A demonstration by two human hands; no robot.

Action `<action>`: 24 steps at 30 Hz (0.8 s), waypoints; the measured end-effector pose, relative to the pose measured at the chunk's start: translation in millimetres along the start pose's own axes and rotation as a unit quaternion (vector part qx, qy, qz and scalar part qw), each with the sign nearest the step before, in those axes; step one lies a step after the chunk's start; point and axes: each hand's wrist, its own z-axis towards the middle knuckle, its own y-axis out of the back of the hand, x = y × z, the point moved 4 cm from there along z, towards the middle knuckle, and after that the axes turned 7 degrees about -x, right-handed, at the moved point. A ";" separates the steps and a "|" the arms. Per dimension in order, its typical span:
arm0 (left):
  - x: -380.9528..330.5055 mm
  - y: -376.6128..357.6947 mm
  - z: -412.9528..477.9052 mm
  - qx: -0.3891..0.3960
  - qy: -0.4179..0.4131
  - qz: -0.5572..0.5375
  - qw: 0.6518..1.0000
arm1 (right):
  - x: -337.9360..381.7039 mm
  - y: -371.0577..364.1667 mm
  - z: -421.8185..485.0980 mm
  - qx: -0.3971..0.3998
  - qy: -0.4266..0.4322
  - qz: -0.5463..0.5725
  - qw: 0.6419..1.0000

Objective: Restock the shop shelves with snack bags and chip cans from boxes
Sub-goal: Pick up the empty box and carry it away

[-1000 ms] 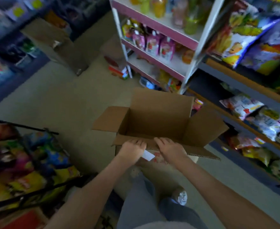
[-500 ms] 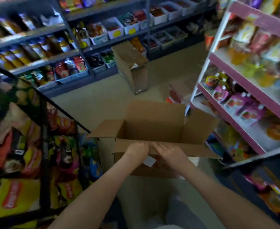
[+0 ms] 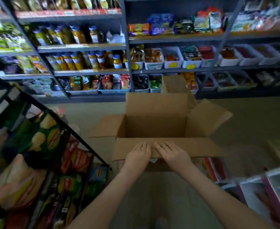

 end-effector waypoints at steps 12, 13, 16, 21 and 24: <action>219.7 11.7 212.8 0.027 0.177 -0.046 0.983 | -135.5 -79.9 314.6 0.095 0.086 0.061 0.990; 238.2 10.9 229.5 0.032 0.188 -0.044 0.981 | -149.6 -85.5 337.3 0.122 0.080 0.057 0.988; 284.8 7.8 271.5 0.053 0.217 -0.048 0.974 | -182.1 -99.0 406.9 0.158 0.055 0.082 0.982; 355.2 -2.2 316.1 0.061 0.261 -0.055 0.962 | -188.3 -131.4 513.6 0.197 0.119 0.092 0.969; 403.9 -12.8 341.2 0.059 0.289 -0.056 0.954 | -181.4 -159.5 579.3 0.203 0.188 0.104 0.955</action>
